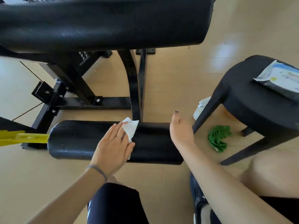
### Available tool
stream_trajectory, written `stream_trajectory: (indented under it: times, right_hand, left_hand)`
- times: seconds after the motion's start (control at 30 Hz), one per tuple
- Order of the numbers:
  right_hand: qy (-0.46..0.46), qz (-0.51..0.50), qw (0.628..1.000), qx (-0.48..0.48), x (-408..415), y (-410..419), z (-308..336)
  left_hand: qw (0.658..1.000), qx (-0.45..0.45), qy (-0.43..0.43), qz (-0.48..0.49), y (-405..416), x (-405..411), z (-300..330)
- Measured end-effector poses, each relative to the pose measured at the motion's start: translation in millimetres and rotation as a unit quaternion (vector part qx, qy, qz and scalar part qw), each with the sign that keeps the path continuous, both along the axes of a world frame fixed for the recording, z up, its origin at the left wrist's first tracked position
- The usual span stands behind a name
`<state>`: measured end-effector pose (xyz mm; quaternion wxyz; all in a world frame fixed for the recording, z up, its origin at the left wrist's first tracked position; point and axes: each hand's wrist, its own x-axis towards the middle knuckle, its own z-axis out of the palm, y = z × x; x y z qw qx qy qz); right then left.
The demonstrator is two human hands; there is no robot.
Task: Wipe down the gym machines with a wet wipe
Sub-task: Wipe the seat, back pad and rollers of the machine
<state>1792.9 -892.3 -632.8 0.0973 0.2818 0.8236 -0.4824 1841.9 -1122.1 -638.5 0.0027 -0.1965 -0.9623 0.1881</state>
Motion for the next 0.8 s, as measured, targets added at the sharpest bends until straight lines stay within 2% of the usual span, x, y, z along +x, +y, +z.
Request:
stream_trajectory:
  times: [0.13, 0.23, 0.37, 0.47, 0.53, 0.6, 0.7, 0.8]
  right_hand:
    - [0.031, -0.006, 0.999, -0.012, -2, 0, -3]
    - [0.027, -0.034, 0.998, -0.051, -4, 1, -7]
    - [0.014, -0.015, 0.999, -0.038, -5, 2, -8]
    - [0.024, -0.002, 0.999, -0.044, -4, 5, -7]
    - [0.028, -0.001, 0.998, -0.062, -2, 7, -6]
    - [0.026, 0.002, 0.995, -0.1, -5, 8, -10]
    - [-0.007, 0.003, 0.976, -0.218, -12, 19, -18]
    - [-0.035, 0.0, 0.957, -0.286, -16, 35, -30]
  left_hand:
    - [0.992, 0.098, 0.0, -0.085, 82, 8, -21]
    - [0.987, 0.113, 0.0, -0.11, 118, 8, -25]
    - [0.99, 0.025, -0.015, -0.135, 71, 6, -12]
    - [0.996, 0.012, 0.006, -0.085, 28, 10, -7]
    - [0.999, 0.027, 0.002, -0.036, 38, 18, -8]
    - [0.998, 0.065, 0.001, -0.024, 73, 29, -19]
    - [0.992, 0.099, 0.003, -0.073, 140, 37, -39]
    - [0.997, 0.05, 0.029, -0.055, 149, 37, -42]
